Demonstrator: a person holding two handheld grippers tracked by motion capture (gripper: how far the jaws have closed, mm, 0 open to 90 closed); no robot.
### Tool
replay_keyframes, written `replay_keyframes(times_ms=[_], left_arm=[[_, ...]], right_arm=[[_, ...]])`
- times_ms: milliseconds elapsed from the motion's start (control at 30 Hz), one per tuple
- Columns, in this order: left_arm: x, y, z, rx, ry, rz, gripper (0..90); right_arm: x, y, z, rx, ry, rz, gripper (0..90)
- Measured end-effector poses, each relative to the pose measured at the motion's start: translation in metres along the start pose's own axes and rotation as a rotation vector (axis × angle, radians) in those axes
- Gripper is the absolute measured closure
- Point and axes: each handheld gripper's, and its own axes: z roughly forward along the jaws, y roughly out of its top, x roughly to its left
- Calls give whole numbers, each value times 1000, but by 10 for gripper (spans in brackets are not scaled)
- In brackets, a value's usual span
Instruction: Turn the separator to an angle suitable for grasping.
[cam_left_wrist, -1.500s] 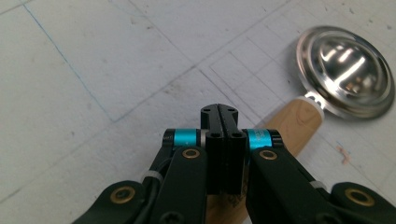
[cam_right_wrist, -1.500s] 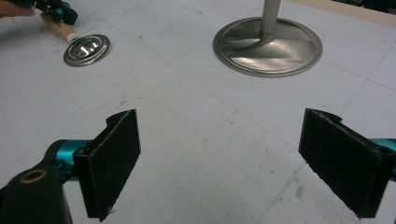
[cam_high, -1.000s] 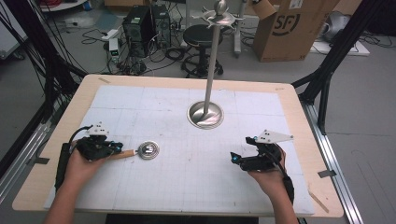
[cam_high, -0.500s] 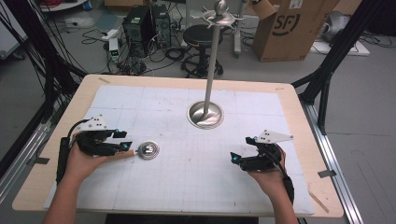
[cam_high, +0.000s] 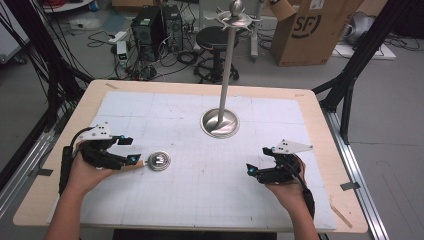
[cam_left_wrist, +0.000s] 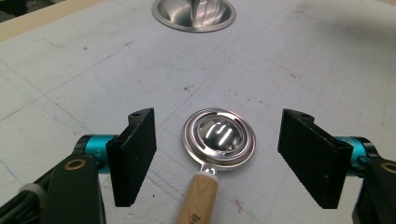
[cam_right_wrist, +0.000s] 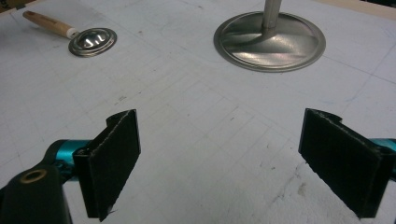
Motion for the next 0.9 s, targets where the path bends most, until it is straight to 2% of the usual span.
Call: replay_keyframes(times_ms=[167, 200, 233, 300, 333, 367, 433, 467, 500, 533, 633, 667, 800, 900], left_arm=[[0, -1, 5, 35, 6, 0, 226], [2, -3, 9, 79, 18, 1, 225], [2, -3, 9, 79, 18, 1, 225], [3, -4, 13, 117, 19, 4, 227], [3, -5, 17, 143, 15, 7, 236], [3, -5, 17, 143, 15, 7, 246], [3, -6, 22, 173, 13, 21, 259], [2, -7, 26, 200, 17, 26, 265], [2, -7, 26, 200, 17, 26, 273], [2, -8, 30, 234, 21, 35, 282], [2, -11, 36, 288, 23, 39, 309], [2, -11, 36, 288, 23, 39, 324], [2, -13, 41, 341, 28, 46, 358], [3, -14, 42, 353, 31, 48, 380]], right_arm=[[0, 0, 1, 5, 3, 1, 118], [0, 0, 1, 9, 1, 5, 118], [0, 0, 1, 8, 3, 4, 118], [0, 0, 1, 5, 2, 3, 118], [0, 0, 0, 3, 3, 3, 118], [-1, 0, 0, 0, 4, -1, 118], [0, 0, 0, 3, 4, 3, 118], [-1, 0, 0, 1, 4, -1, 118], [-1, 0, 0, 1, 4, -1, 118], [0, 0, 0, 6, 4, 5, 118], [1, 0, 1, 10, 2, 6, 118], [1, 0, 1, 10, 2, 6, 118], [-1, -1, 1, 10, 2, 4, 118], [-1, -1, 1, 13, 3, 6, 118]])
